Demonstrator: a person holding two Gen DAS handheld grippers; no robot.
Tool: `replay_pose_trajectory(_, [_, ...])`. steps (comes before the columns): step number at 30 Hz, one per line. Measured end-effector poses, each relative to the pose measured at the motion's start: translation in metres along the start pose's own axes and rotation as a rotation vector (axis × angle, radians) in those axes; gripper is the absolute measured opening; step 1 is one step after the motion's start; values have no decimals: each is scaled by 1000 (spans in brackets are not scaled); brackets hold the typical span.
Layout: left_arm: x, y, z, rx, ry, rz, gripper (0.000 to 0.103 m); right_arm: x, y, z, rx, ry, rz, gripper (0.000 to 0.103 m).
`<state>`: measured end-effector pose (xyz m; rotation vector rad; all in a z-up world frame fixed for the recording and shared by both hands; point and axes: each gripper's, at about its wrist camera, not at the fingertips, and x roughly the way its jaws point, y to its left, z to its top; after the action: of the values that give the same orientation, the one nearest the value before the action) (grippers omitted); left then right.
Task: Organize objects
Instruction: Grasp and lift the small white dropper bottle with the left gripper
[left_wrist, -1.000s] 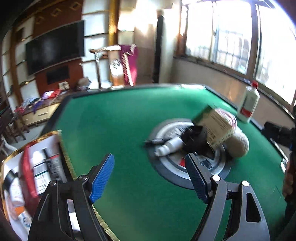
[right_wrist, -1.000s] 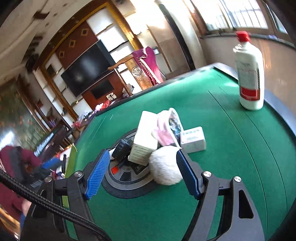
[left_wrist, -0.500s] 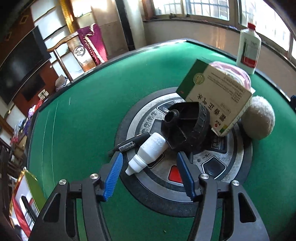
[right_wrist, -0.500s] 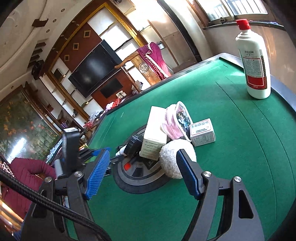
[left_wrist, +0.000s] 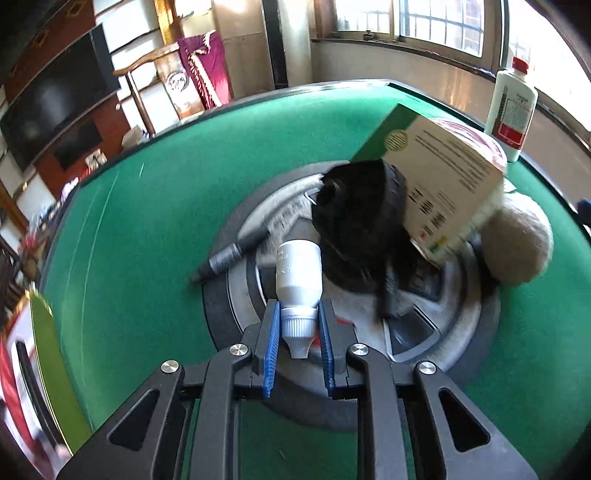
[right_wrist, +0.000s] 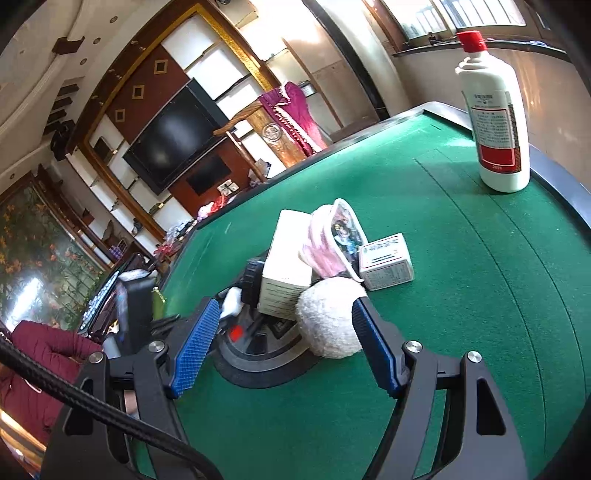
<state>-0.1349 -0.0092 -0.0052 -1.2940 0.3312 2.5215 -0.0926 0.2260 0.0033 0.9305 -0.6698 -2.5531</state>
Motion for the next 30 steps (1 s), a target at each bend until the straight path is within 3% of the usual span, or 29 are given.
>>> replay_pose_trajectory(6, [-14, -9, -10, -19, 43, -41, 17, 2, -6, 0, 11, 2, -20, 74])
replay_pose_trajectory(14, [-5, -10, 3, -3, 36, 28, 18, 2, -6, 1, 15, 11, -27, 74])
replay_pose_trajectory(16, [-5, -14, 4, 6, 49, 39, 25, 2, -6, 1, 14, 11, -27, 74])
replay_pose_trajectory(19, [-5, -19, 5, 2, 46, 63, 46, 2, -5, 1, 13, 12, -24, 74])
replay_pose_trajectory(20, [-5, -18, 5, -6, 42, 54, 46, 2, -5, 1, 12, 15, -24, 74])
replay_pose_trajectory(27, [6, -2, 12, -103, 63, 2, 46, 3, -6, 1, 12, 19, -31, 74])
replay_pose_trajectory(29, [8, 3, 8, -137, 61, -10, 27, 4, -6, 0, 12, 23, -34, 74])
replay_pose_trajectory(30, [7, 7, 7, -142, 52, -12, 22, 4, -7, 0, 11, 25, -38, 74])
